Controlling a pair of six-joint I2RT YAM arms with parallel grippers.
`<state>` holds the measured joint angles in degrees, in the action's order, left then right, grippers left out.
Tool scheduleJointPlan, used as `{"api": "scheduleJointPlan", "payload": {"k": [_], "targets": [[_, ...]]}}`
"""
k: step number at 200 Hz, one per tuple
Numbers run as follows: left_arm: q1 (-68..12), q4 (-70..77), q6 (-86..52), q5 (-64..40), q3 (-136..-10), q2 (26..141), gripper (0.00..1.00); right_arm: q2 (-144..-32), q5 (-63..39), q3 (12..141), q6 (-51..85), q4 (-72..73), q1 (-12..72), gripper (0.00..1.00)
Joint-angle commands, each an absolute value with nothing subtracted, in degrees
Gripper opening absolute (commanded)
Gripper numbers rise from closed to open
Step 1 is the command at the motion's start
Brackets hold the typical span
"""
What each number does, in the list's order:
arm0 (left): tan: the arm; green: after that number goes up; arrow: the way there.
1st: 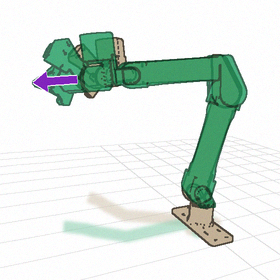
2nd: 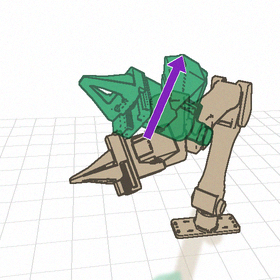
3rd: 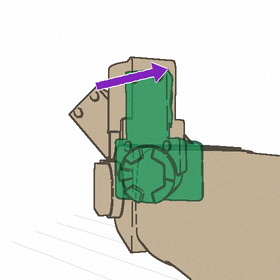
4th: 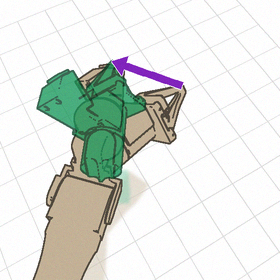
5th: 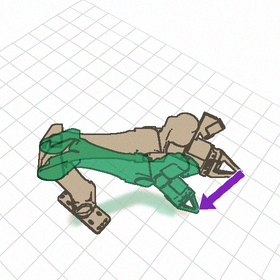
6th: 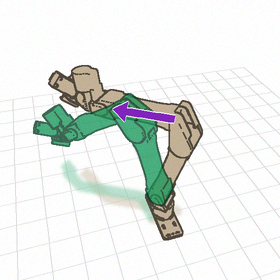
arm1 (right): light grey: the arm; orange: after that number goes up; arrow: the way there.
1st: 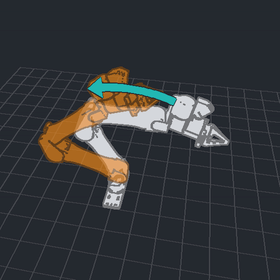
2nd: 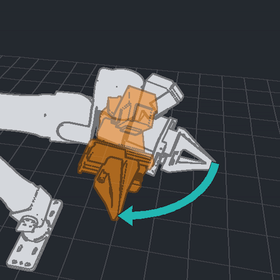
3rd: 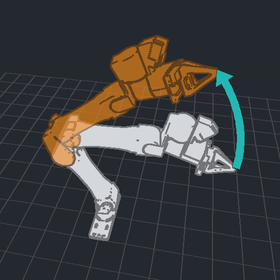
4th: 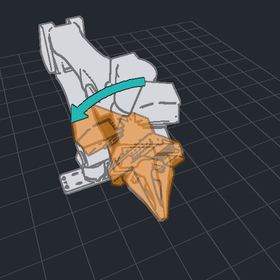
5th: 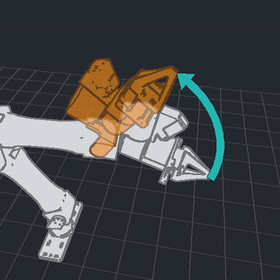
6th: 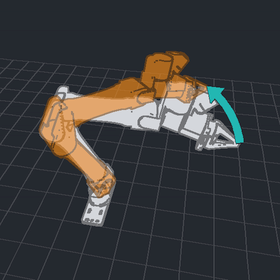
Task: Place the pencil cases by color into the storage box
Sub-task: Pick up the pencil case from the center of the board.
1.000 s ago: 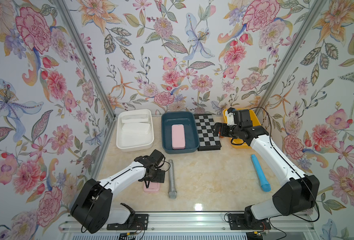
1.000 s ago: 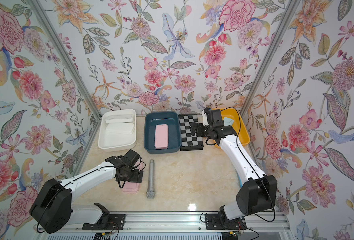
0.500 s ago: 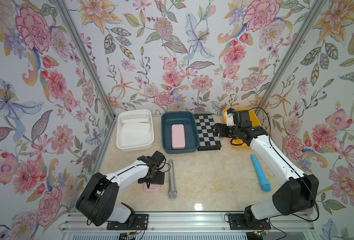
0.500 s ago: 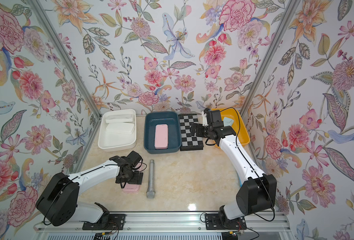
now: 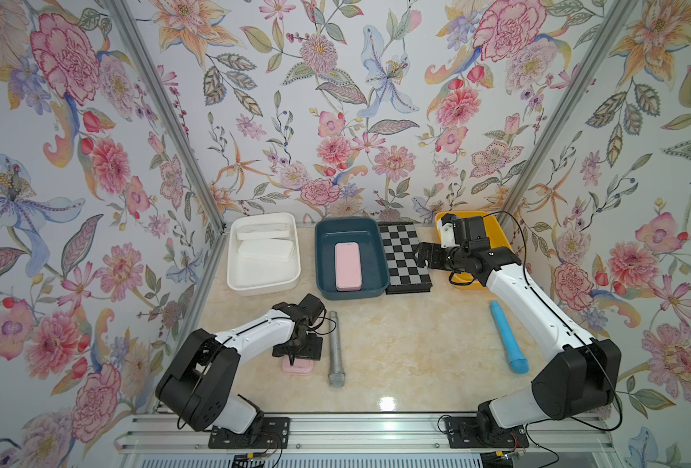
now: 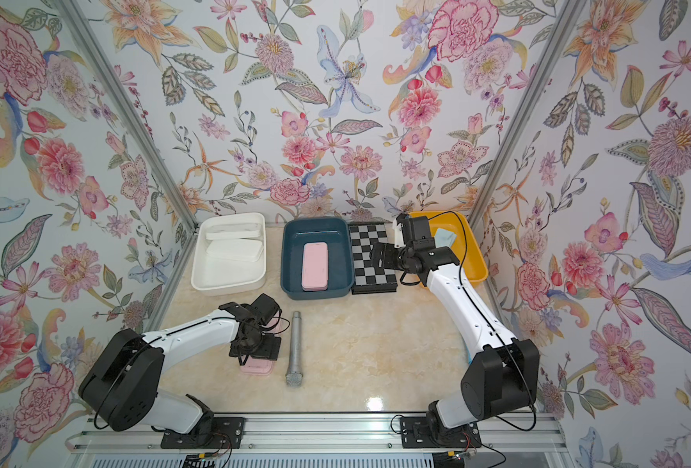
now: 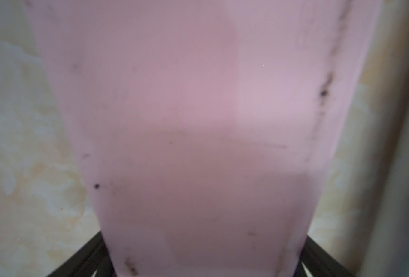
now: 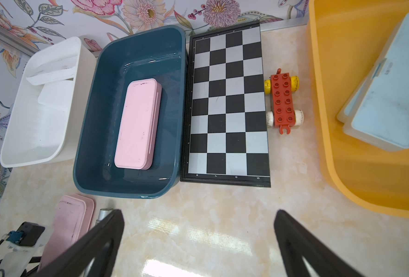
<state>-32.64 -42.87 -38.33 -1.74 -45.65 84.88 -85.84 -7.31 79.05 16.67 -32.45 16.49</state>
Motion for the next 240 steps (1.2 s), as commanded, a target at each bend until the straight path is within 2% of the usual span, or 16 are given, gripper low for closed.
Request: {"api": "scheduleJointPlan", "payload": {"k": [1, 64, 92, 117, 175, 240], "targets": [[-33.14, -42.62, -36.59, -1.85, -49.44, 81.17, 0.85, -86.56, -9.93, 78.22, 16.37, -31.31, 16.82, 1.0], [-33.4, -43.24, -27.25, 1.11, -56.46, 72.77, 0.85, -90.74, -22.69, 79.78, 20.11, -28.43, 17.86, 1.0], [-33.38, -42.77, -22.83, 0.86, -59.66, 72.77, 0.86, -92.54, -27.7, 79.66, 20.35, -26.29, 19.87, 1.0], [-33.41, -41.6, -19.72, -1.26, -61.8, 74.0, 0.87, -93.0, -28.22, 79.67, 20.28, -24.11, 22.63, 1.0], [-33.53, -36.91, -17.34, -7.17, -62.16, 76.89, 0.87, -95.58, -36.95, 79.2, 28.76, -13.94, 25.1, 1.0], [-33.75, -34.05, -15.91, -10.64, -61.89, 75.89, 0.87, -100.73, -41.58, 79.37, 33.43, -6.28, 28.46, 0.94]]}}
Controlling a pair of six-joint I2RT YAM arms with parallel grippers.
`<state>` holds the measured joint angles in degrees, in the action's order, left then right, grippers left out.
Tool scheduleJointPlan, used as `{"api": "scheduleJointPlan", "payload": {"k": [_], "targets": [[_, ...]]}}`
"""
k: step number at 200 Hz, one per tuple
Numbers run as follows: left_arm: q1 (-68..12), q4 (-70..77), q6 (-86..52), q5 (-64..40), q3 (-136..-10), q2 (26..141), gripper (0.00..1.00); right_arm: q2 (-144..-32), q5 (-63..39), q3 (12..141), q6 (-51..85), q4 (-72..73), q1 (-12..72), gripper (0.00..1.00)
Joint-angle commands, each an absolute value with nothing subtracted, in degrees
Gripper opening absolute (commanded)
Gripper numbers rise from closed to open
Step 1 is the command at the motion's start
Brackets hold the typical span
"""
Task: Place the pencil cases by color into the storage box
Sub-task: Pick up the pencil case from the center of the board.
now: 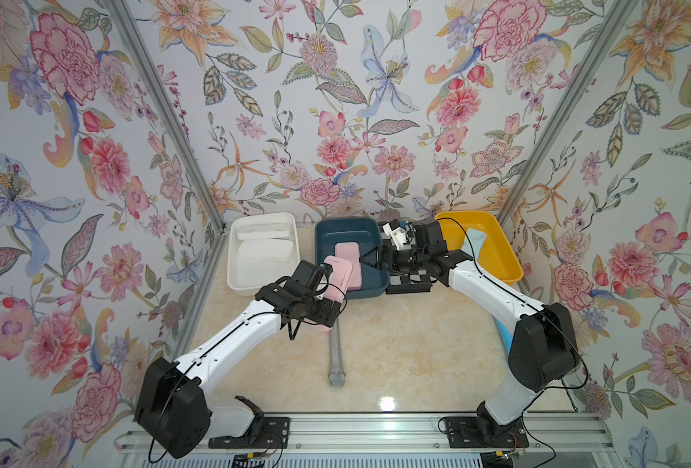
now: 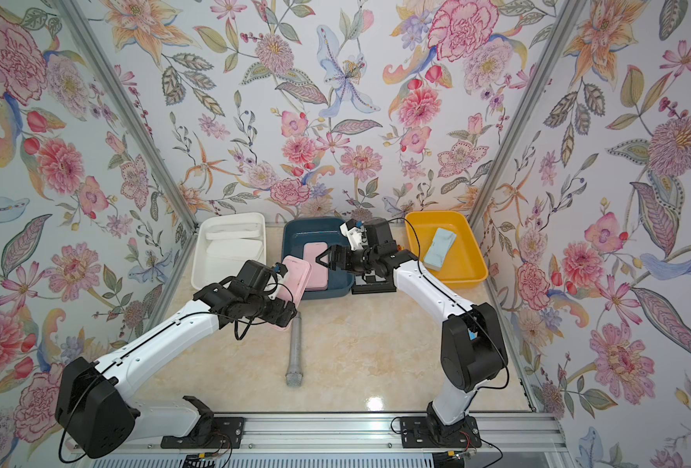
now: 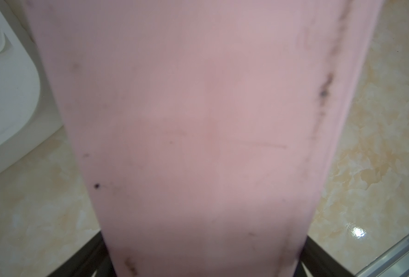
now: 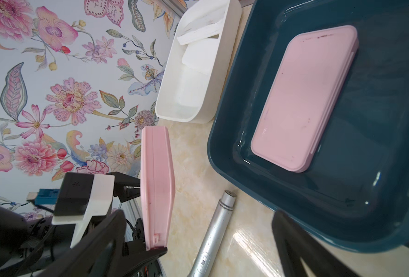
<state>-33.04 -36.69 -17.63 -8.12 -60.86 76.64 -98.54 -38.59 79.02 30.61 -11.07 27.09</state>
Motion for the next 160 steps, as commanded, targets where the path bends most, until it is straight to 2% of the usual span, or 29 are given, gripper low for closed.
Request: {"api": "scheduleJointPlan", "payload": {"k": [1, 61, 107, 160], "targets": [[-33.79, -34.03, -15.87, -10.68, -61.93, 75.87, 0.87, -100.86, -41.62, 79.37, 33.46, -6.17, 28.51, 0.94], [-33.93, -32.84, -15.08, -11.74, -61.0, 76.77, 0.87, -103.3, -43.19, 80.09, 36.64, -1.78, 31.77, 0.88], [-33.99, -32.18, -14.59, -11.7, -61.65, 77.41, 0.87, -105.73, -46.05, 80.56, 38.32, 0.0, 33.56, 0.72], [-34.1, -31.22, -14.07, -13.07, -63.26, 78.88, 0.88, -107.57, -47.89, 80.54, 39.58, 2.43, 35.46, 0.62]]}}
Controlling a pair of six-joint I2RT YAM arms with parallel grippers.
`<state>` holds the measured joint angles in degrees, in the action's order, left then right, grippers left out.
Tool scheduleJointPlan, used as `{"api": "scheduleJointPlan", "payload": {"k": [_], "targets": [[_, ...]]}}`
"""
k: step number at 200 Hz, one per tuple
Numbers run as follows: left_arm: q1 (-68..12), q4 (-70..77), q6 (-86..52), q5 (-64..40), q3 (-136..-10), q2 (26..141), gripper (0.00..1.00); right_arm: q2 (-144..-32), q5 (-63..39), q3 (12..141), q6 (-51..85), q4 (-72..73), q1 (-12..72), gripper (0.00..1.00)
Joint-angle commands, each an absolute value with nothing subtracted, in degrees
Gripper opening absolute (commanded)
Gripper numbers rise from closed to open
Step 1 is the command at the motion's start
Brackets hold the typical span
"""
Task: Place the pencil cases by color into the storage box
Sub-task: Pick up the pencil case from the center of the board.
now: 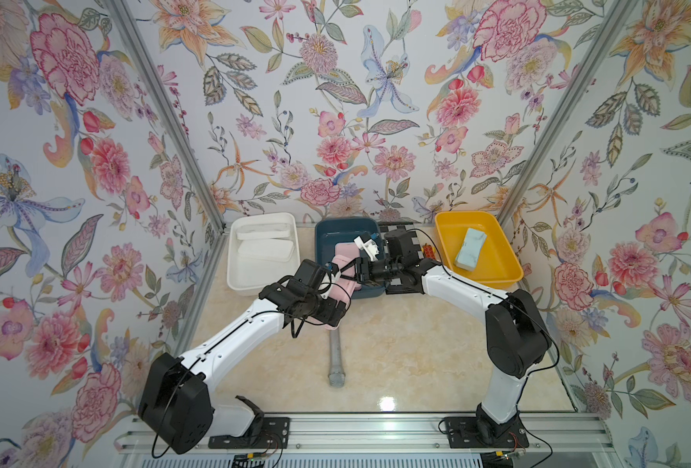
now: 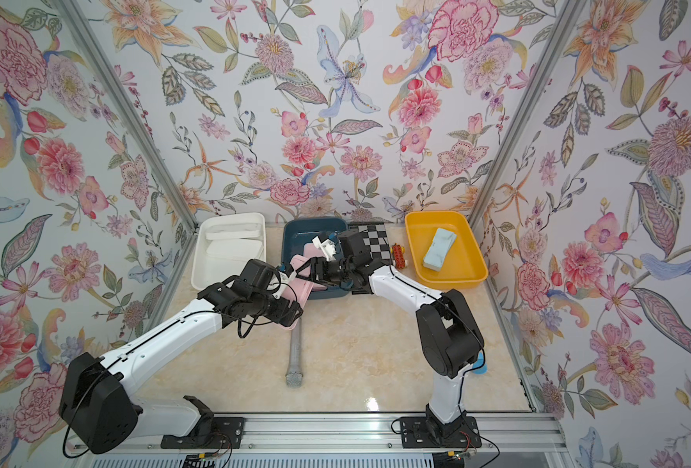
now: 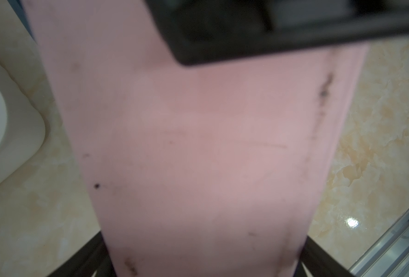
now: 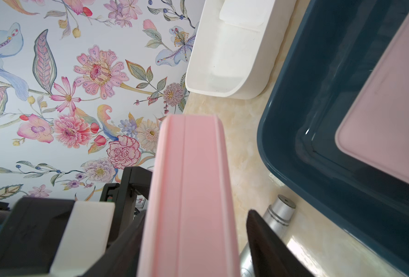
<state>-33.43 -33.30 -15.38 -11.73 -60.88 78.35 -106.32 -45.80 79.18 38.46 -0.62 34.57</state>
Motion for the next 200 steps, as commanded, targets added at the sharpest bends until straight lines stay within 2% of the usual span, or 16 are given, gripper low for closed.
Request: {"api": "scheduleJointPlan", "payload": {"k": [1, 47, 81, 134, 200], "targets": [[-34.1, -31.21, -14.11, -13.17, -63.36, 78.9, 0.88, -107.58, -47.94, 80.53, 39.61, 2.44, 35.48, 0.61], [-34.1, -30.58, -14.02, -12.99, -64.1, 79.31, 0.89, -108.28, -49.13, 80.33, 41.31, 4.31, 36.12, 0.51], [-34.16, -30.32, -14.23, -13.84, -65.36, 81.33, 0.98, -108.37, -49.31, 80.59, 41.63, 4.4, 36.04, 0.48], [-34.45, -30.41, -13.51, -16.43, -66.17, 82.73, 0.98, -108.72, -48.1, 82.97, 39.95, 1.41, 34.38, 0.45], [-34.28, -30.25, -12.95, -10.27, -65.27, 78.37, 0.98, -109.77, -47.48, 84.7, 39.34, 0.21, 32.23, 0.41]]}}
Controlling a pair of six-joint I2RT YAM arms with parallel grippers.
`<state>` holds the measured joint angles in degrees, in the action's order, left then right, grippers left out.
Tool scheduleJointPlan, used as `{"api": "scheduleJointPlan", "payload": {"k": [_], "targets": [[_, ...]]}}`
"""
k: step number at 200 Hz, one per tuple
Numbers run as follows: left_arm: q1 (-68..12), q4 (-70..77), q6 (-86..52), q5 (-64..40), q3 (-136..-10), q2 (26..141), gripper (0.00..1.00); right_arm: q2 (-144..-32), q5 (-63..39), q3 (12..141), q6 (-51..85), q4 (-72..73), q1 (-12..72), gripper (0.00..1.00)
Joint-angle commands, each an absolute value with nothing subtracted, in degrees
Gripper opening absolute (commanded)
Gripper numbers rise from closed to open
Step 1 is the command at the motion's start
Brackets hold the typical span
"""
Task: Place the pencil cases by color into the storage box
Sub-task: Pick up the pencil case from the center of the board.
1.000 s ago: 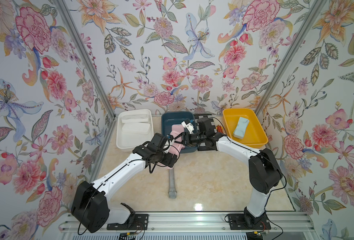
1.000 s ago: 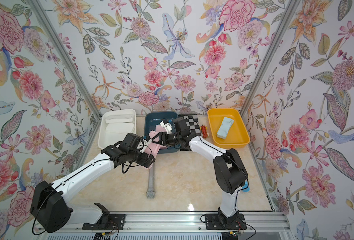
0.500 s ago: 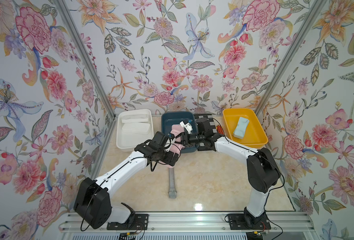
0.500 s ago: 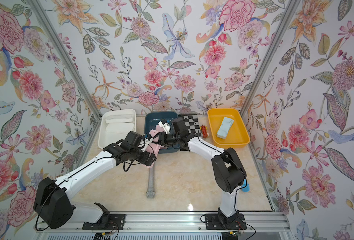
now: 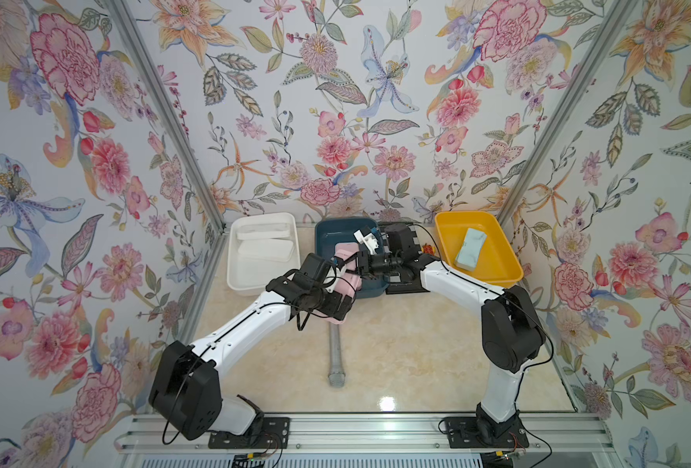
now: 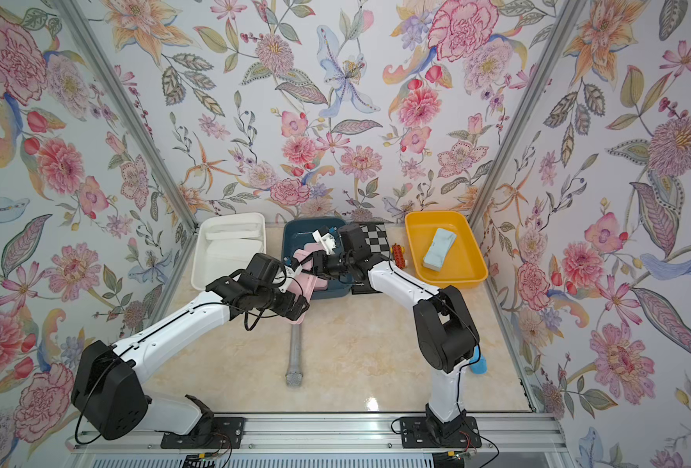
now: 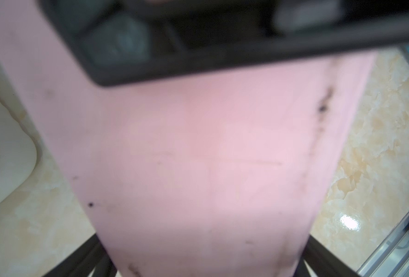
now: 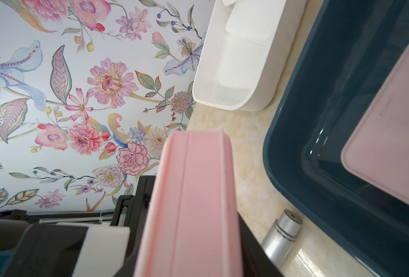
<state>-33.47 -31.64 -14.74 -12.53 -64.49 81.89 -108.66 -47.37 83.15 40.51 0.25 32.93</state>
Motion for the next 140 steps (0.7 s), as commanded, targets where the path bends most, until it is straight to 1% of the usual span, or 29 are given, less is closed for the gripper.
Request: {"api": "scheduleJointPlan", "payload": {"k": [1, 23, 36, 41, 70, 90, 140], "targets": [[-34.28, -30.29, -12.94, -10.28, -65.24, 78.34, 0.98, -109.77, -47.52, 84.67, 39.36, 0.24, 32.2, 0.41], [-34.15, -30.31, -13.14, -10.22, -64.91, 77.54, 0.98, -110.44, -47.51, 85.76, 39.55, 0.0, 31.26, 0.36], [-34.1, -30.33, -13.03, -10.1, -64.86, 77.52, 0.98, -111.02, -47.87, 86.85, 39.46, -0.43, 31.04, 0.29], [-34.16, -30.26, -13.01, -10.03, -64.8, 77.5, 0.98, -111.24, -47.98, 87.14, 39.39, -0.61, 31.03, 0.28], [-34.04, -30.33, -12.88, -9.52, -64.89, 77.0, 0.98, -111.73, -47.64, 87.78, 39.37, -0.74, 30.96, 0.29], [-33.5, -30.63, -12.74, -11.43, -64.86, 76.83, 0.99, -112.38, -47.55, 88.69, 39.33, -1.07, 30.21, 0.29], [-32.79, -32.86, -12.3, -13.7, -64.53, 77.23, 0.98, -116.03, -46.25, 96.65, 37.66, -4.74, 26.73, 0.29]]}}
